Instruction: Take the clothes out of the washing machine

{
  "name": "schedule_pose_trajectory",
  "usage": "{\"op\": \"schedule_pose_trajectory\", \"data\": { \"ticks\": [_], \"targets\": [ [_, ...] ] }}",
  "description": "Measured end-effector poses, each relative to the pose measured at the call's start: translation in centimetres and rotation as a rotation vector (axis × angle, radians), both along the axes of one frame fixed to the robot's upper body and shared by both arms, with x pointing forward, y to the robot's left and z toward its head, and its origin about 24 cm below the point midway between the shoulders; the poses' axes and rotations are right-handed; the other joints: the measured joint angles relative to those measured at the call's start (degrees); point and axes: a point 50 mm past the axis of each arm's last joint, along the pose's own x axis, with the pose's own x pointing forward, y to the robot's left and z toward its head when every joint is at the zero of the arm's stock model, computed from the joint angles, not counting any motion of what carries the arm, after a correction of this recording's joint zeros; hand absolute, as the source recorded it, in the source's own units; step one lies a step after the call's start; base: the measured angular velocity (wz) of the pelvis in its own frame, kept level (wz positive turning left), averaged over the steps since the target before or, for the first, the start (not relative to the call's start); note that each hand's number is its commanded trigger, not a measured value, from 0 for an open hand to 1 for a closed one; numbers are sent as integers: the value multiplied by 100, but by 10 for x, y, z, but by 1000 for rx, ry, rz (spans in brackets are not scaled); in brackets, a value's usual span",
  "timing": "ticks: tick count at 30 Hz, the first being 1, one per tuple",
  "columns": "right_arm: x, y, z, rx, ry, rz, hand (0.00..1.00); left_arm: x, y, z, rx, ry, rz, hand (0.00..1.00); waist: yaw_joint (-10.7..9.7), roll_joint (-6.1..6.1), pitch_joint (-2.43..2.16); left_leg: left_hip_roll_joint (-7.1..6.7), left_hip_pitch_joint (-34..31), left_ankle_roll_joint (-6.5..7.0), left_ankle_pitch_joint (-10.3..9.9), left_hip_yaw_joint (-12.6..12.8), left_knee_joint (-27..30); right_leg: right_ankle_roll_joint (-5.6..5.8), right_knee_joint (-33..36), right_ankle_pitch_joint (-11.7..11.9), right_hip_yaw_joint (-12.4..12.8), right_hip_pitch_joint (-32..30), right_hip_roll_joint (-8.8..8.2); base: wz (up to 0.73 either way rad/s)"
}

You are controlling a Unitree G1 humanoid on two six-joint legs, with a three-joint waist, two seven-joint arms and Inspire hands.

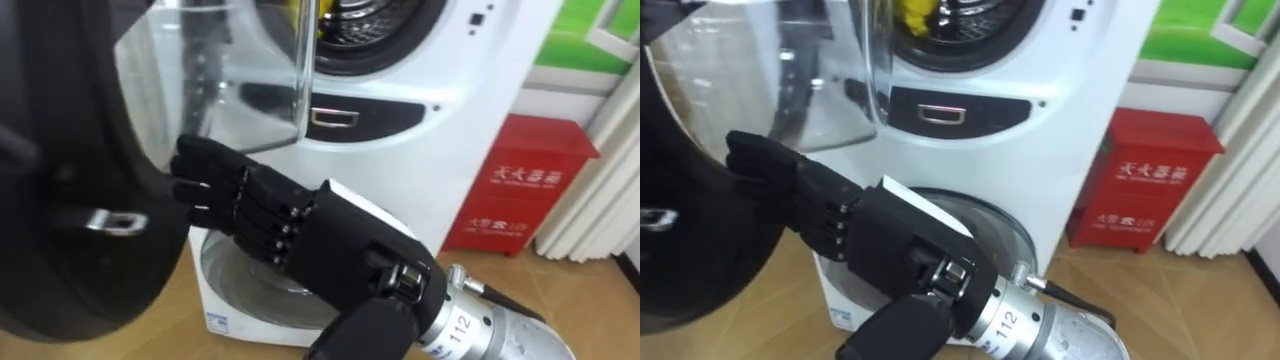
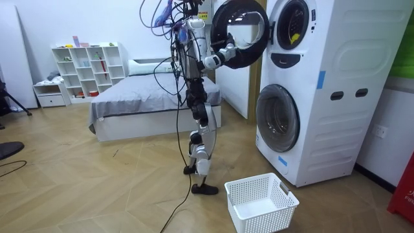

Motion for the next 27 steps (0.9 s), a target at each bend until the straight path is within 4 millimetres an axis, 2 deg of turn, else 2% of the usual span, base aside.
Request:
{"op": "schedule_pose_trajectory", "data": {
  "ticks": [3, 11, 15, 19, 25, 27],
  "targets": [
    [0, 1, 0, -1, -2, 6, 0, 0, -1, 0, -8, -9, 33, 0, 105, -1, 2, -6, -29, 5, -4, -43, -1, 5, -13, -6, -56, -1, -12, 8],
    [3, 5, -10, -22, 42, 17, 0, 0, -2, 0, -10, -10, 33, 0, 134, 14, 16, -34, -58, 12, -6, -94, 9, 31, -17, -27, -124, -12, -47, 4],
    [3, 6, -8, -23, 33, 20, 0, 4, -2, 0, -11, -16, 24, 0, 132, 12, 46, -40, -66, 24, -14, -102, -5, 39, -11, -53, -124, -26, -51, 0],
    [9, 13, 1, -32, -15, 40, 0, 8, -4, 0, -14, -23, 10, 0, 156, 15, 53, -39, -73, 23, -13, -98, -58, 39, -17, -53, -121, -45, -45, 0],
    [13, 24, 6, -106, -94, 31, 0, 10, -2, 0, -10, -28, 18, 0, 334, -61, 14, -45, -75, 29, -9, -135, -45, 42, -15, -55, -134, -48, -53, 2],
    [13, 32, 8, -98, -92, 46, 0, 14, -2, 1, -2, -24, -1, 0, 493, -68, 18, -44, -42, 29, -9, -136, -43, 42, -16, -55, -137, -18, -53, 0]
  ]
}}
